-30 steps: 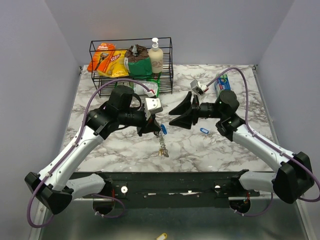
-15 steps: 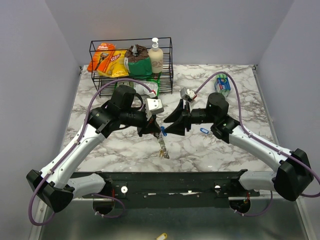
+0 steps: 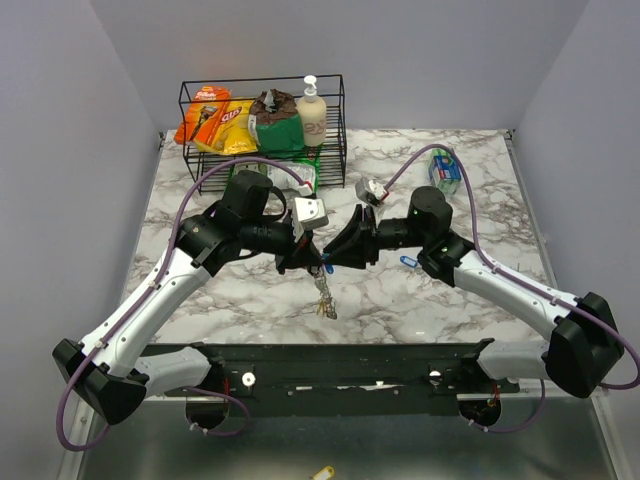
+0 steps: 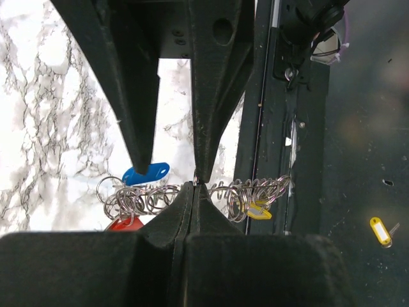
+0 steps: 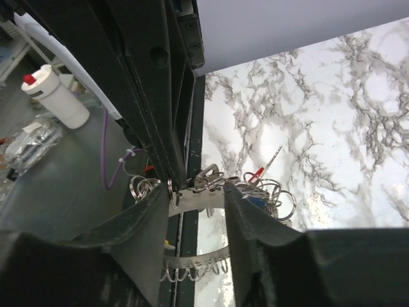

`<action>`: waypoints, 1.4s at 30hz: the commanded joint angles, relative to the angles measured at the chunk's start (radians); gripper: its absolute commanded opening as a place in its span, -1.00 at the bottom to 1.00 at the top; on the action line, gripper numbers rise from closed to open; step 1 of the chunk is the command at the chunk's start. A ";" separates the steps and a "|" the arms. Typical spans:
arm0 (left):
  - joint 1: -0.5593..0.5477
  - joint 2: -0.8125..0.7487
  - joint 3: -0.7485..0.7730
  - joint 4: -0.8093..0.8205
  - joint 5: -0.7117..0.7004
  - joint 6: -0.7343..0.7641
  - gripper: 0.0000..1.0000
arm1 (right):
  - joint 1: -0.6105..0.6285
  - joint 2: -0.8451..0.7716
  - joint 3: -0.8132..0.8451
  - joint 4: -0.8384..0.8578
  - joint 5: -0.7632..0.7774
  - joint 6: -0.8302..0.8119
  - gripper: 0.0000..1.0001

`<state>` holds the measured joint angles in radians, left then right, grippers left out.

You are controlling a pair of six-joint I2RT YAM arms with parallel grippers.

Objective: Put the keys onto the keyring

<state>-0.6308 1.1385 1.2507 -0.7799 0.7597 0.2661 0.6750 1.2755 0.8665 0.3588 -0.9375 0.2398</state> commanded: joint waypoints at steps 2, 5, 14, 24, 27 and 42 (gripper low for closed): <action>-0.009 -0.019 0.012 0.034 0.041 0.004 -1.00 | 0.008 0.012 -0.011 0.040 -0.036 -0.005 -0.47; -0.007 -0.025 0.012 0.037 0.043 0.002 -1.00 | 0.008 0.016 -0.014 0.051 -0.056 -0.007 -0.99; -0.007 -0.046 -0.010 0.096 0.017 -0.037 -1.00 | 0.008 -0.027 -0.047 0.085 -0.005 -0.011 -0.99; -0.006 -0.138 -0.115 0.382 -0.121 -0.255 -0.10 | 0.008 -0.090 -0.152 0.317 0.118 0.133 -0.99; -0.006 -0.170 -0.155 0.470 -0.200 -0.323 0.00 | 0.009 -0.099 -0.181 0.416 0.131 0.194 -0.99; 0.065 -0.253 -0.364 0.904 0.102 -0.510 0.12 | 0.008 -0.241 -0.316 0.738 0.187 0.320 -0.99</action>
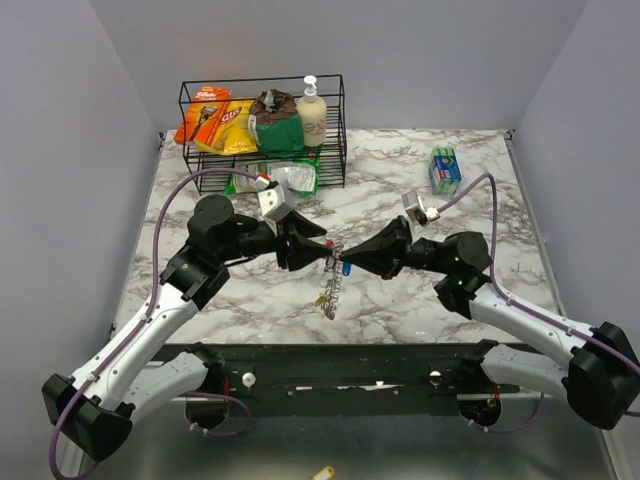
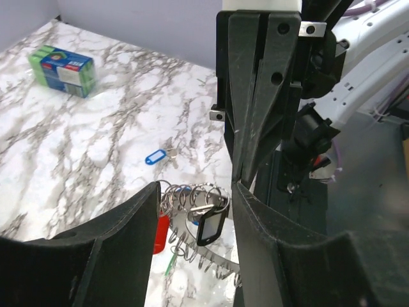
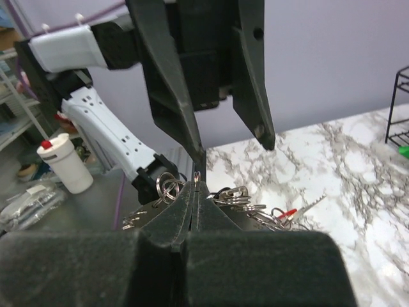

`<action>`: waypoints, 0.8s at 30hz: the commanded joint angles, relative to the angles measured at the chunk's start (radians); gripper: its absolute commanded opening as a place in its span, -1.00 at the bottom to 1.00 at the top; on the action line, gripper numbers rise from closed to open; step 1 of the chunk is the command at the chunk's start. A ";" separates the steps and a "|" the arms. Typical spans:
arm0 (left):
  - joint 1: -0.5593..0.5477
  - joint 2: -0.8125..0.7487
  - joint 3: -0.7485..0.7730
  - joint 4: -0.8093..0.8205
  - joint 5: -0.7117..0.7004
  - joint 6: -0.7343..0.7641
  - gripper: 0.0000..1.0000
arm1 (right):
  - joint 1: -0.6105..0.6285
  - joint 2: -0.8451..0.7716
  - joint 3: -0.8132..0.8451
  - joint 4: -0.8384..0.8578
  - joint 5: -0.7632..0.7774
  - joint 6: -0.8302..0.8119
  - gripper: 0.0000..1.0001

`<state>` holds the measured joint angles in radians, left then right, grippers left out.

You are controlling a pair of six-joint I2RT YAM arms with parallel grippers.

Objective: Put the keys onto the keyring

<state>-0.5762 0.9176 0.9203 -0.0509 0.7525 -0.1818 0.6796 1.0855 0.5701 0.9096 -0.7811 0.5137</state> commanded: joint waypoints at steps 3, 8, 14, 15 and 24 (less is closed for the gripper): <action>0.012 -0.036 -0.035 0.198 0.151 -0.077 0.09 | 0.003 -0.062 -0.024 0.229 0.016 0.069 -0.99; 0.013 -0.040 -0.066 0.285 0.235 -0.149 0.08 | 0.003 -0.076 -0.032 0.253 0.017 0.085 -0.99; -0.008 -0.014 -0.060 0.293 0.257 -0.148 0.10 | 0.003 -0.075 -0.030 0.256 0.014 0.088 -0.99; -0.014 -0.011 -0.055 0.281 0.257 -0.143 0.09 | 0.003 -0.073 -0.030 0.256 0.016 0.088 -0.99; -0.045 0.015 -0.015 0.190 0.191 -0.077 -0.08 | 0.002 -0.072 -0.029 0.255 0.014 0.085 -0.99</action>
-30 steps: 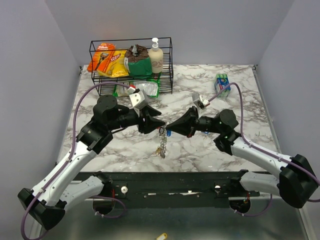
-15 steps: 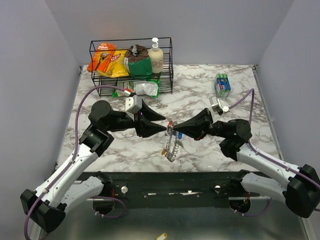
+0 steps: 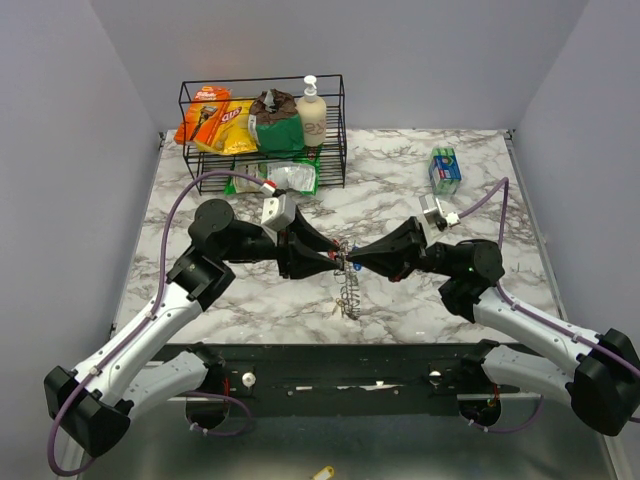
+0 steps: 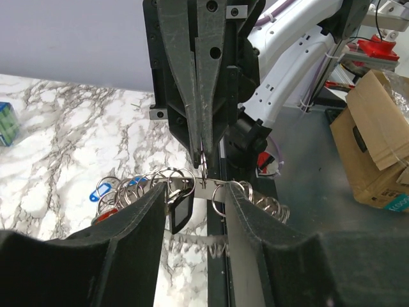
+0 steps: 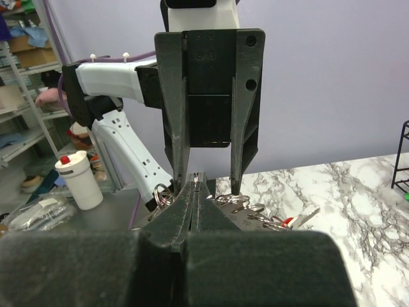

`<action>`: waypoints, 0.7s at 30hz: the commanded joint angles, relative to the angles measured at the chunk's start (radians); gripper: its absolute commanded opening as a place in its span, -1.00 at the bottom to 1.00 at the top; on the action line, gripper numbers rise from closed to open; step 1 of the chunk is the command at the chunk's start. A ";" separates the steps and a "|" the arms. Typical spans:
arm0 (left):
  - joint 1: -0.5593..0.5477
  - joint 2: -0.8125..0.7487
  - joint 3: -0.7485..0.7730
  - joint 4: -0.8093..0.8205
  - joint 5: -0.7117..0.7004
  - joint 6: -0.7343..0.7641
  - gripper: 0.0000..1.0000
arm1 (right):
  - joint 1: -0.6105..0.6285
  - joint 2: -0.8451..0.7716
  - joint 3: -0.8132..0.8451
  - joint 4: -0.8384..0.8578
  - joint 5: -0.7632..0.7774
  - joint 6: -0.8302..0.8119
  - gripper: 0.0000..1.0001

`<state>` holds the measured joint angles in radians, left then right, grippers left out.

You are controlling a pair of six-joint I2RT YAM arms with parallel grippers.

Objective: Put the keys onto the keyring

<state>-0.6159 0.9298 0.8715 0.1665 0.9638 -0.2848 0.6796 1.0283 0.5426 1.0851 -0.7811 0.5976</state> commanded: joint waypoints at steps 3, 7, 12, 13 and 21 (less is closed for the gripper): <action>-0.005 0.006 0.034 -0.030 -0.030 0.027 -0.17 | 0.003 -0.016 -0.001 0.081 0.016 0.002 -0.99; -0.005 0.007 0.029 -0.012 -0.036 0.015 -0.25 | 0.003 -0.020 -0.004 0.082 0.022 0.001 -0.99; -0.008 0.009 0.018 0.036 -0.037 -0.011 -0.25 | 0.003 -0.020 -0.009 0.085 0.029 0.001 -0.99; -0.008 0.007 0.017 0.044 -0.040 -0.017 -0.25 | 0.003 -0.020 -0.007 0.087 0.029 0.001 -0.99; -0.024 0.024 0.017 0.061 -0.045 -0.031 -0.28 | 0.002 -0.019 -0.010 0.098 0.036 0.007 -0.99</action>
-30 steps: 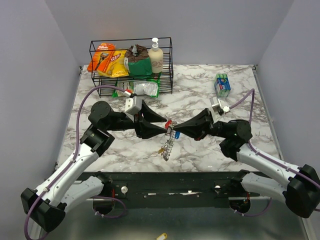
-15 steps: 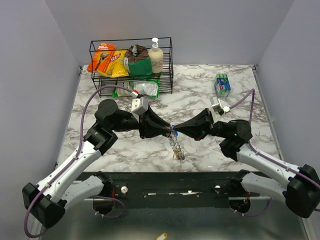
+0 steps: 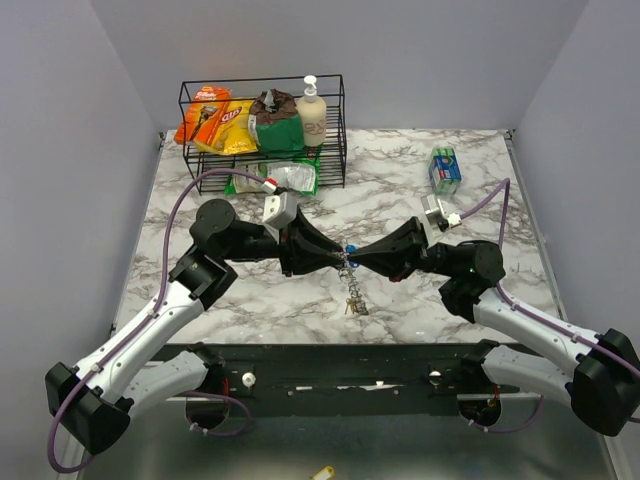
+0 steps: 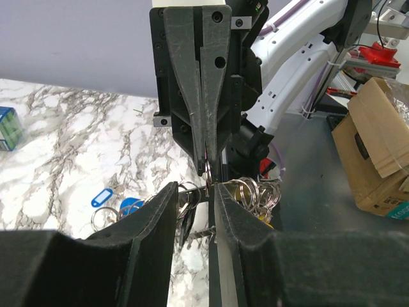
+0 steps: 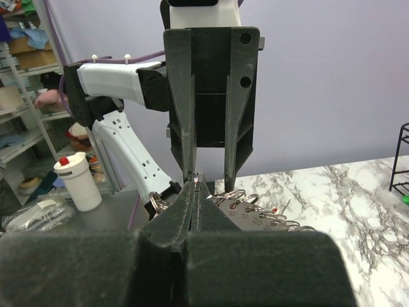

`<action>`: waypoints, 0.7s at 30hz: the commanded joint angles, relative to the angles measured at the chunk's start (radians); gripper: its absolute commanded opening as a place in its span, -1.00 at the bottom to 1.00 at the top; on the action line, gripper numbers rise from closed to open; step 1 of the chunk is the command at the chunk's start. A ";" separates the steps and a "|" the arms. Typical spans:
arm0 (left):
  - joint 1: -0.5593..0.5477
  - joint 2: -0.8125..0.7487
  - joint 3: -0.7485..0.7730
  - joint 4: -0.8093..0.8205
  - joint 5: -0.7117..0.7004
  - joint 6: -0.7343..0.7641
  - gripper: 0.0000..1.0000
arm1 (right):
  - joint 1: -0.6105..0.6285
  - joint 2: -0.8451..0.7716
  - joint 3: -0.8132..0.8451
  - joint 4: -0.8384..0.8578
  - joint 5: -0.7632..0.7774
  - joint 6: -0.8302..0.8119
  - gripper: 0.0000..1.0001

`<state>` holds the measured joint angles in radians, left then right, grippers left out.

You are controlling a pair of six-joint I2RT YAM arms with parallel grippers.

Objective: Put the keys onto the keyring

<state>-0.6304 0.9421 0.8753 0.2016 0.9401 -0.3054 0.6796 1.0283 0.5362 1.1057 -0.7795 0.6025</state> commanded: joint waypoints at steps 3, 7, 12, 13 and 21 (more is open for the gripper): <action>-0.017 0.020 0.021 -0.005 -0.024 0.009 -0.36 | 0.003 -0.023 -0.010 0.082 0.039 0.002 -0.99; -0.026 0.024 0.027 -0.028 -0.040 0.029 -0.37 | 0.003 -0.025 -0.008 0.083 0.040 0.002 -0.99; -0.035 0.024 0.028 -0.041 -0.055 0.038 -0.49 | 0.003 -0.028 -0.016 0.091 0.043 0.006 -0.99; -0.038 0.026 0.028 -0.042 -0.057 0.038 -0.52 | 0.005 -0.028 -0.015 0.092 0.043 0.006 -0.99; -0.054 0.026 0.048 -0.086 -0.080 0.068 -1.00 | 0.003 -0.031 -0.012 0.076 0.028 0.002 -0.99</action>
<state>-0.6704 0.9653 0.8795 0.1680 0.9092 -0.2756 0.6785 1.0241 0.5205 1.1164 -0.7696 0.6033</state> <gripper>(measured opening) 0.010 0.012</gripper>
